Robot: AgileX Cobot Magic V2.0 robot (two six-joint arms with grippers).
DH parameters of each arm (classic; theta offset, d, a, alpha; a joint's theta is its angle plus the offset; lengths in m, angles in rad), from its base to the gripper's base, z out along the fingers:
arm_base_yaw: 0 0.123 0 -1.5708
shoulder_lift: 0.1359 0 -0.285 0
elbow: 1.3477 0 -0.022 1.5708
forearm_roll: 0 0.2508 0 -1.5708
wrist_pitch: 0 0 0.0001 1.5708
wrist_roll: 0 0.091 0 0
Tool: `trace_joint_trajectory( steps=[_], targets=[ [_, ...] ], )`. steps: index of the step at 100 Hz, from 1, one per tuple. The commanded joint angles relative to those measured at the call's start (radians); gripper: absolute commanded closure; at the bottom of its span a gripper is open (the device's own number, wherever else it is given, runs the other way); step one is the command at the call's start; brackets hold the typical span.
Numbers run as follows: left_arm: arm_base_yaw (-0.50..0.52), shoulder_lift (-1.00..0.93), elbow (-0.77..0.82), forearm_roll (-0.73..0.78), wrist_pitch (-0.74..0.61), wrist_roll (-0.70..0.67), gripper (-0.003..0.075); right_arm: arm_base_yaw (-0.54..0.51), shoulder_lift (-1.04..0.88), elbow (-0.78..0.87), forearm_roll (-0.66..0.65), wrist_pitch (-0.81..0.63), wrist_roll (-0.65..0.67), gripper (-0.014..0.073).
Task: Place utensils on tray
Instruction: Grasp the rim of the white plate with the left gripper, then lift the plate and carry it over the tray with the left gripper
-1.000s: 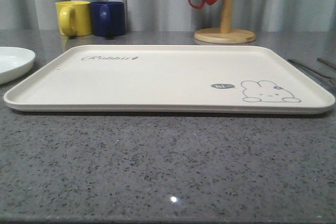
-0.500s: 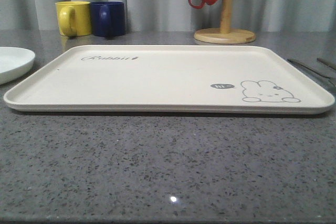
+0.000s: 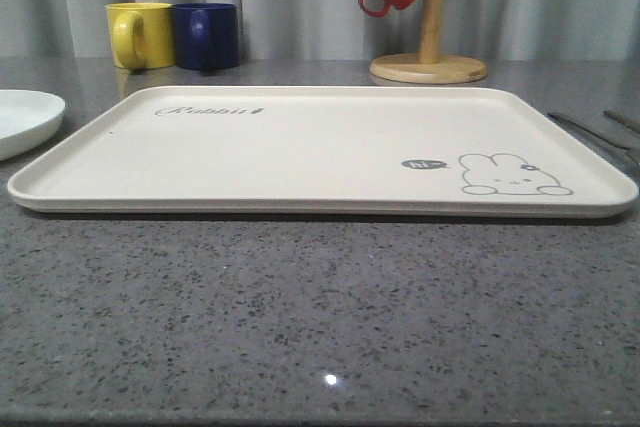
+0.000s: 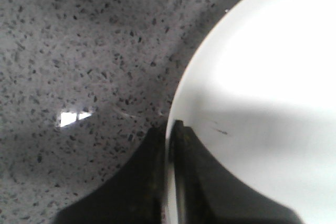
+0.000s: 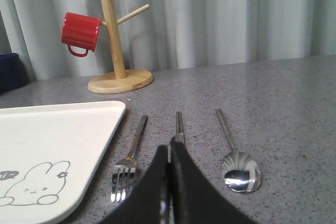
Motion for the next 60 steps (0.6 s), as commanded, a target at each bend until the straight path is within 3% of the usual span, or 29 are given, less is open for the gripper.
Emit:
trace_joint_trajectory(
  steps=[1, 43, 60],
  targets=[
    [0.000, -0.043, -0.024, -0.007, -0.009, 0.005, 0.0737, -0.006, -0.006, -0.018, 0.001, -0.085, -0.011, 0.0662],
    [0.000, -0.228, -0.024, -0.037, -0.058, 0.011, 0.0737, -0.006, -0.006, -0.018, 0.001, -0.085, -0.011, 0.0662],
    [0.000, -0.325, -0.024, -0.158, -0.056, 0.067, 0.0737, -0.006, -0.006, -0.018, 0.001, -0.085, -0.011, 0.0662]
  ],
)
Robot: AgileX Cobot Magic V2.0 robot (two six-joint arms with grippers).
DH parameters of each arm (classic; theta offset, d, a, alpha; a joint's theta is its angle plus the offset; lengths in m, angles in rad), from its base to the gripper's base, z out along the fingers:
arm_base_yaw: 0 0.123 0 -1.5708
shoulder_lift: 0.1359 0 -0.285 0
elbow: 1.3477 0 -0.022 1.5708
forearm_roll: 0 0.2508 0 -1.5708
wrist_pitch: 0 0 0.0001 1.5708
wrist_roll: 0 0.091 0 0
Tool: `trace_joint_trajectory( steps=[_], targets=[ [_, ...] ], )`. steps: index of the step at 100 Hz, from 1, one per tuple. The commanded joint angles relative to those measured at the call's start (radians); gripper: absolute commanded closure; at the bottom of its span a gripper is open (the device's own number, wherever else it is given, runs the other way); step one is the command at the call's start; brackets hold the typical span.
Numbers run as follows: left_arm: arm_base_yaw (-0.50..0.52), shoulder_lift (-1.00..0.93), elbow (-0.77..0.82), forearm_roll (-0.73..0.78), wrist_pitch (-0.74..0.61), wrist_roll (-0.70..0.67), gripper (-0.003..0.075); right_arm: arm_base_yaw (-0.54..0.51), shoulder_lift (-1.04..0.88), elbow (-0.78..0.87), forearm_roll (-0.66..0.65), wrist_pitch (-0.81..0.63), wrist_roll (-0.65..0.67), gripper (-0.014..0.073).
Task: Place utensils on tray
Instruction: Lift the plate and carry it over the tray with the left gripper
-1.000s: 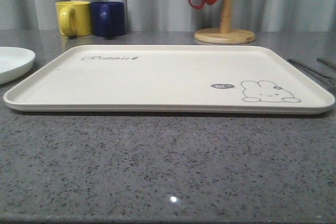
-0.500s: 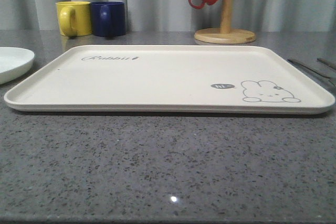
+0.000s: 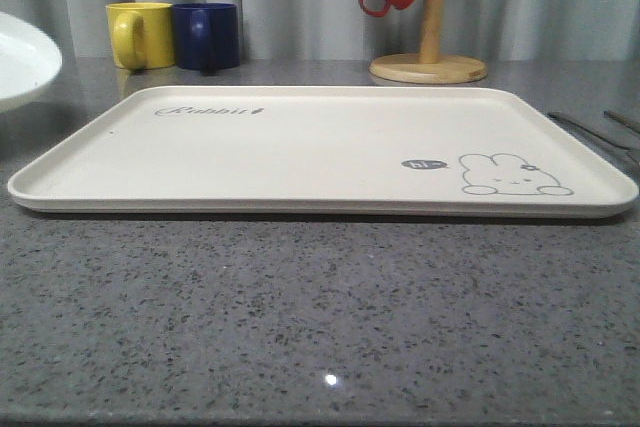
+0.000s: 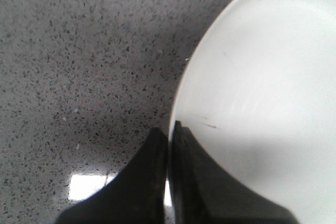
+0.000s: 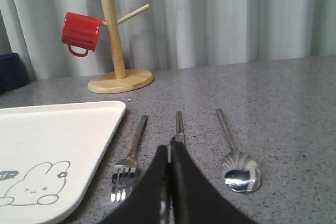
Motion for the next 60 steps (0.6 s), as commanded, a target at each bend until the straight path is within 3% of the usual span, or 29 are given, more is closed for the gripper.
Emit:
trace_joint_trajectory(
  steps=[1, 16, 60],
  targets=[
    [0.000, -0.092, -0.024, -0.113, -0.030, 0.042, 0.0737, -0.006, -0.006, -0.018, 0.001, -0.085, -0.011, 0.0662],
    [-0.027, -0.139, -0.024, -0.284, 0.007, 0.126, 0.0738, -0.006, -0.006, -0.018, 0.001, -0.085, -0.011, 0.0662],
    [-0.377, -0.013, -0.026, -0.300, -0.066, 0.106, 0.0738, -0.006, -0.006, -0.018, 0.001, -0.085, -0.011, 0.0662]
  ],
)
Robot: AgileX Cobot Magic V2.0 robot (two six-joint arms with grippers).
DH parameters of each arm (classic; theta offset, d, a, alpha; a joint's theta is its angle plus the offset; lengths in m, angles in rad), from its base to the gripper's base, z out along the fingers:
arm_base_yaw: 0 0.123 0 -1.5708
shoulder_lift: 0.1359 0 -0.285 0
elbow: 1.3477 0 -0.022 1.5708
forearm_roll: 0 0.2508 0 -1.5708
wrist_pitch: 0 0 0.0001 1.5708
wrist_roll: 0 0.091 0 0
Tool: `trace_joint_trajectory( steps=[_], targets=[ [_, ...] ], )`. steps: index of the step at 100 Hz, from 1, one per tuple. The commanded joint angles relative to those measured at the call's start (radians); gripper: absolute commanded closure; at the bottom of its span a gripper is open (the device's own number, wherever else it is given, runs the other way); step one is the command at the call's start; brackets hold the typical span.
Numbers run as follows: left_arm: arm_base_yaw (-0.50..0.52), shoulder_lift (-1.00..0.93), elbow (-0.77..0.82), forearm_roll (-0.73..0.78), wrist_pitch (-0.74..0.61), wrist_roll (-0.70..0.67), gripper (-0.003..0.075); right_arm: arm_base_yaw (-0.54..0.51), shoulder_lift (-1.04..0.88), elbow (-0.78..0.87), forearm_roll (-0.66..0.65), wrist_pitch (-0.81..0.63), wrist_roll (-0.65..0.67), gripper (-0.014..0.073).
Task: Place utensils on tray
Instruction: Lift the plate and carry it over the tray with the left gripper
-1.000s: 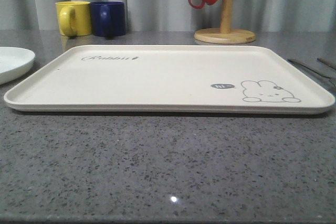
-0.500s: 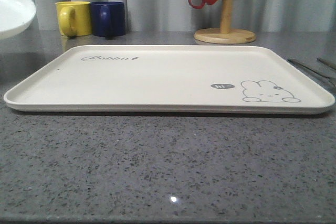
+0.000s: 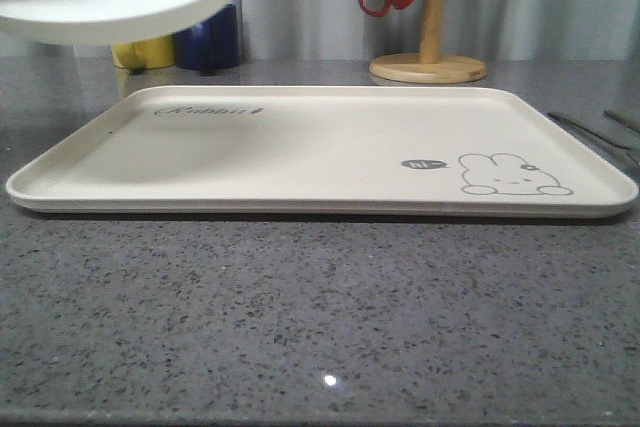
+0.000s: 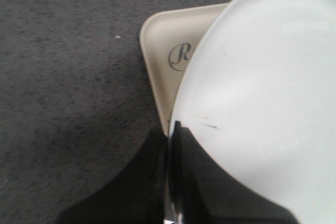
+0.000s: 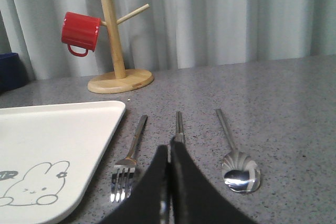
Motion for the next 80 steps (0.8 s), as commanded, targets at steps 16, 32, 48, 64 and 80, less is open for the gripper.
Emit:
trace_joint_trajectory(
  steps=[16, 32, 48, 64, 80],
  targets=[
    [-0.124, 0.114, -0.051, -0.055, -0.070, -0.030, 0.0738, -0.006, -0.006, -0.018, 0.001, -0.085, -0.011, 0.0662],
    [-0.151, 0.199, -0.094, -0.062, -0.072, -0.044, 0.0738, -0.006, -0.006, -0.018, 0.001, -0.085, -0.011, 0.0662],
    [-0.156, 0.256, -0.124, -0.063, -0.078, -0.053, 0.0738, -0.006, -0.006, -0.018, 0.001, -0.085, -0.011, 0.0662],
    [-0.156, 0.291, -0.133, -0.063, -0.086, -0.055, 0.0737, -0.006, -0.006, -0.018, 0.001, -0.085, -0.011, 0.0662],
    [-0.156, 0.298, -0.133, -0.063, -0.091, -0.063, 0.0735, -0.006, -0.006, -0.018, 0.001, -0.085, -0.011, 0.0662]
  ],
)
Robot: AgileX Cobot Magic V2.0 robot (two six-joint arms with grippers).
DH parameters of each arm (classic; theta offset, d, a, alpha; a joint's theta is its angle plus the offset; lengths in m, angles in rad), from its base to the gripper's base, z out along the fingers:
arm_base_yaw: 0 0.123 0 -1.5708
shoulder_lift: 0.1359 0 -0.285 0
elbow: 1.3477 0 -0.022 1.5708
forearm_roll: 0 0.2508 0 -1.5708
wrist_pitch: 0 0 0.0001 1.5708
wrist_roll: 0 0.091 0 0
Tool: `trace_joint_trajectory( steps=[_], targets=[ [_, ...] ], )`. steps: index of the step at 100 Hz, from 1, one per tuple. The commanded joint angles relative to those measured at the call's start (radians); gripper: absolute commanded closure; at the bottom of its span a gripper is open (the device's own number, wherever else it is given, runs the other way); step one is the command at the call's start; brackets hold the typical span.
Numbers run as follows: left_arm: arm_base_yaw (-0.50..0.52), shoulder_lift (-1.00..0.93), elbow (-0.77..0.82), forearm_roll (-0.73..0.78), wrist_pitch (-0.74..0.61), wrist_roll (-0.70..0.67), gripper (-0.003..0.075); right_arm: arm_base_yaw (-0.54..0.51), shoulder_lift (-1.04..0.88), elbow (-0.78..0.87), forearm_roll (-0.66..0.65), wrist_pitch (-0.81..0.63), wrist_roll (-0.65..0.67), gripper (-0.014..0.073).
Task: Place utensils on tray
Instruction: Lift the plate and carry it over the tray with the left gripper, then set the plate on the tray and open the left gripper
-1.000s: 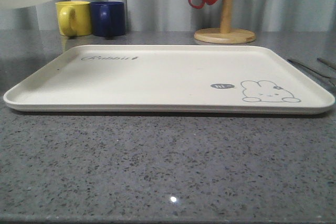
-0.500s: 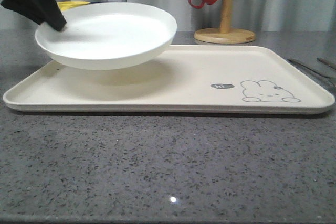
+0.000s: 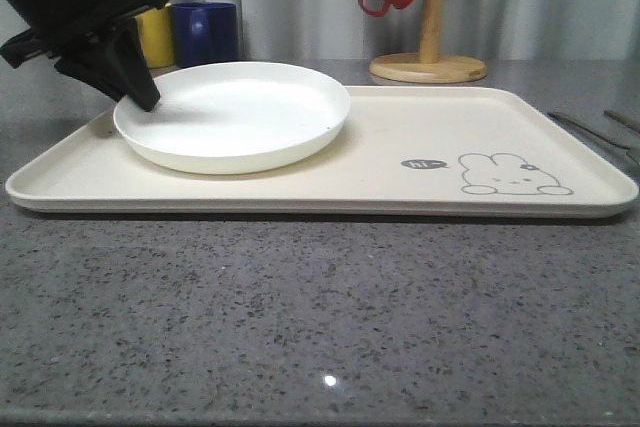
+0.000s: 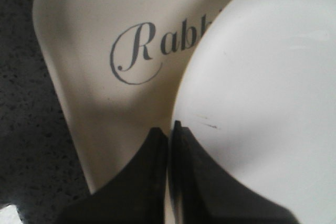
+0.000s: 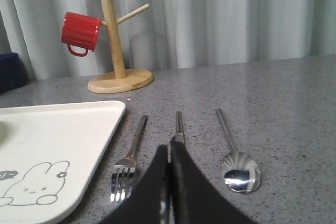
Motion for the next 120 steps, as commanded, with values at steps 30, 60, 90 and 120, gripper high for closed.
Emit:
trace_joint_trajectory(
  steps=[30, 60, 90, 120],
  targets=[
    [-0.010, -0.050, -0.033, -0.043, -0.032, -0.013, 0.0454, -0.006, -0.006, -0.018, 0.001, -0.085, -0.011, 0.0662],
    [-0.010, -0.104, -0.031, -0.045, -0.132, -0.011, 0.0276, -0.006, -0.006, -0.018, 0.001, -0.085, -0.011, 0.0662],
    [-0.010, -0.358, 0.142, 0.018, -0.362, -0.011, 0.0276, -0.006, -0.006, -0.018, 0.001, -0.085, -0.011, 0.0662],
    [-0.010, -0.728, 0.528, 0.064, -0.676, -0.011, 0.0276, -0.006, -0.006, -0.018, 0.001, -0.085, -0.011, 0.0662]
  ],
)
